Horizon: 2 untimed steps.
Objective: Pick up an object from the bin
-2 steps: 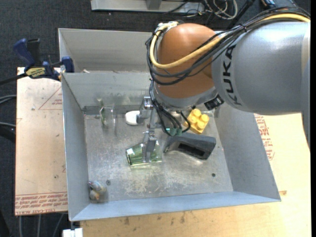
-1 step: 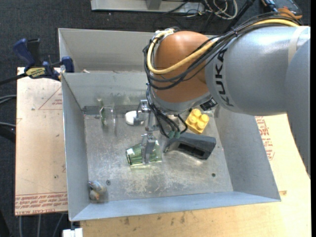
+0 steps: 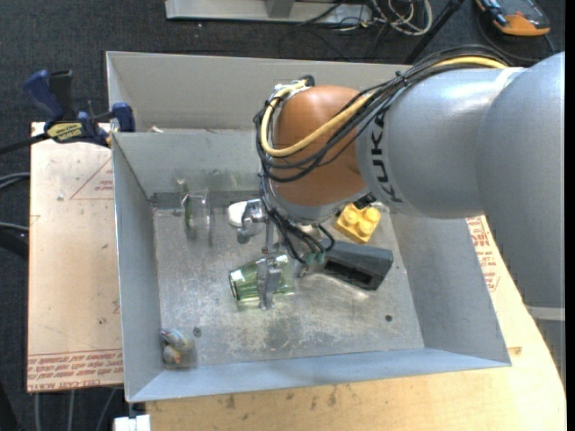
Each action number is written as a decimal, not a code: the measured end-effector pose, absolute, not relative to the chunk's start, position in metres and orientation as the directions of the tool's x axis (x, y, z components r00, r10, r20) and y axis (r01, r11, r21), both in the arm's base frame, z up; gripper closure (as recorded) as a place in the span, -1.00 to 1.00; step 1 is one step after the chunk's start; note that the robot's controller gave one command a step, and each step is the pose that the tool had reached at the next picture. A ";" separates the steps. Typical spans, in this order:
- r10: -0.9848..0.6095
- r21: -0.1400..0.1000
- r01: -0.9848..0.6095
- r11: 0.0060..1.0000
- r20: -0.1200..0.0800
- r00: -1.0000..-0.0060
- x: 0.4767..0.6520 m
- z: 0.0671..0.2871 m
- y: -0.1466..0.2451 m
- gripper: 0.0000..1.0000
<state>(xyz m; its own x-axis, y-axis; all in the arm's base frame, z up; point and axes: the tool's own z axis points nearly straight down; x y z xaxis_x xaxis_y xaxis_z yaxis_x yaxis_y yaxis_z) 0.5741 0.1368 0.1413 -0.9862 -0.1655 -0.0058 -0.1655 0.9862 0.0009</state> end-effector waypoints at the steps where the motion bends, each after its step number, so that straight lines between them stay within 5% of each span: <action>1: -0.216 0.001 -0.216 0.976 -0.001 -0.976 0.566 0.097 0.134 -1.00; 2: -0.410 0.003 -0.410 0.912 -0.012 -0.912 0.575 0.076 0.126 1.00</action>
Offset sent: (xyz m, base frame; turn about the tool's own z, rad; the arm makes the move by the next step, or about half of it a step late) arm -0.0034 -0.0144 -0.0713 -0.2588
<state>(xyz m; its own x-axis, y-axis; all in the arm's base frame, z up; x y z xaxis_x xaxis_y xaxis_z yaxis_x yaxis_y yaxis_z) 0.5746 0.1264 0.0764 -0.9122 -0.4096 -0.0122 -0.4097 0.9122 0.0034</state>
